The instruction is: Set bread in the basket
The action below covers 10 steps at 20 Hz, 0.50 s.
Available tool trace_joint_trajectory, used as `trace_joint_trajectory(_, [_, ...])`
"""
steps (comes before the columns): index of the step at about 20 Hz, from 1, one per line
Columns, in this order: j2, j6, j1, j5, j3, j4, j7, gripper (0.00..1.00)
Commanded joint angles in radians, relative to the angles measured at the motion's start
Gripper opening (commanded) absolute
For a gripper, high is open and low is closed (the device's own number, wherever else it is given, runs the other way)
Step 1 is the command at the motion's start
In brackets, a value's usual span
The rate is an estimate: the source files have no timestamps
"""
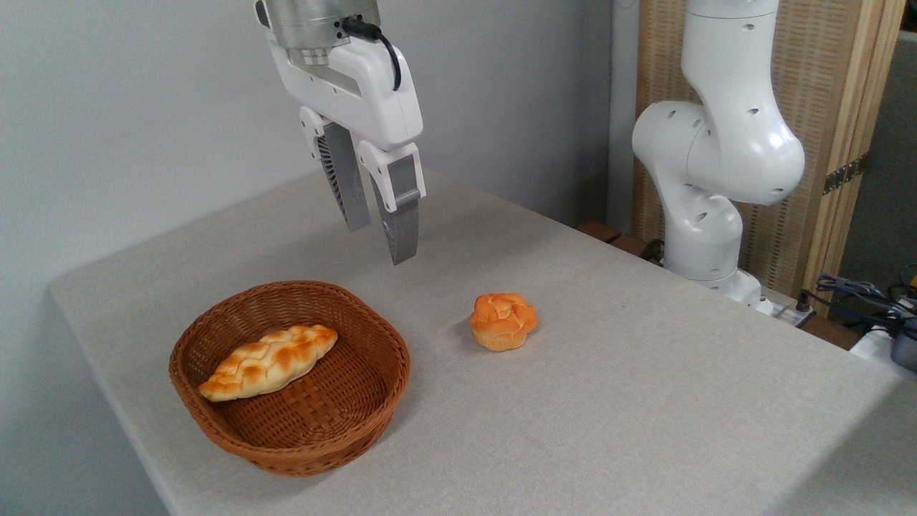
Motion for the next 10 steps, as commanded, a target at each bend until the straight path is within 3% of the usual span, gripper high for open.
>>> trace_joint_trajectory(1, [0.007, -0.029, 0.008, -0.020, 0.003, 0.025, 0.011, 1.00])
trace_joint_trajectory(10, [0.006, -0.029, 0.009, -0.020, 0.006, 0.023, 0.019, 1.00])
